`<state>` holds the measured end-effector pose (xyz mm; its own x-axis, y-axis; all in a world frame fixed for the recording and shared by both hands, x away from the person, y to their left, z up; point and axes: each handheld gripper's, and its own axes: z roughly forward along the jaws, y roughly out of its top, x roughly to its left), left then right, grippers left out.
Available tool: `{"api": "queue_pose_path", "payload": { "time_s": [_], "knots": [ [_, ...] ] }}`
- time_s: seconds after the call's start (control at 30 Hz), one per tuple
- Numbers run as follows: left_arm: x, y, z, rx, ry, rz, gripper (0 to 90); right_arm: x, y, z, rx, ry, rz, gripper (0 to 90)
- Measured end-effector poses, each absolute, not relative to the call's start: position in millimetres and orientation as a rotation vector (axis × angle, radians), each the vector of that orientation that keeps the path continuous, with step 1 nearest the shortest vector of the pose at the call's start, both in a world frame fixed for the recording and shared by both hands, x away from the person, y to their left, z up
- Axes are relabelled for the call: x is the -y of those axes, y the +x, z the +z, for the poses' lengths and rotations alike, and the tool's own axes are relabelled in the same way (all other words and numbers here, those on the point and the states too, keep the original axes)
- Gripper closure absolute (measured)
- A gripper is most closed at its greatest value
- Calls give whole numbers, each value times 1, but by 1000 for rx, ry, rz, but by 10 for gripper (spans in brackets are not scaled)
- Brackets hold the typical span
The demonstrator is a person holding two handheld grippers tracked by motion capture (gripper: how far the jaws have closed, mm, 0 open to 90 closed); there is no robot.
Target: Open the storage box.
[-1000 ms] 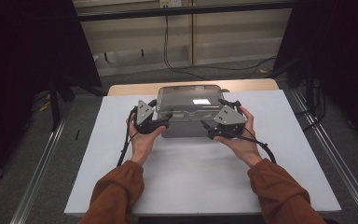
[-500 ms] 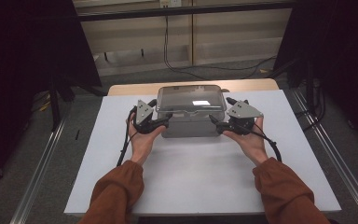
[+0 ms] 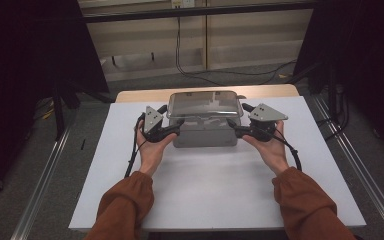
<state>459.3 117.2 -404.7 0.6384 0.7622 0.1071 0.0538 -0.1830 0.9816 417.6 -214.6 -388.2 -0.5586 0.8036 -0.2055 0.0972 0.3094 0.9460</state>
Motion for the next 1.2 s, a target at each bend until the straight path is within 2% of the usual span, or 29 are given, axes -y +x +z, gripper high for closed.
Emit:
{"api": "queue_pose_path", "payload": {
  "time_s": [0.27, 0.93, 1.1, 1.2],
  "knots": [
    [-120, 462, -396, -657, 1643, 747, 300, 216, 425, -382, -1867, 780, 1310, 341],
    [-118, 474, -390, -689, 1586, 687, 276, 217, 442, -375, -1828, 779, 1331, 387],
    [-120, 480, -387, -696, 1596, 695, 265, 220, 445, -373, -1808, 794, 1353, 428],
    [-122, 483, -386, -687, 1605, 704, 304, 219, 447, -370, -1819, 801, 1354, 467]
  ]
}}
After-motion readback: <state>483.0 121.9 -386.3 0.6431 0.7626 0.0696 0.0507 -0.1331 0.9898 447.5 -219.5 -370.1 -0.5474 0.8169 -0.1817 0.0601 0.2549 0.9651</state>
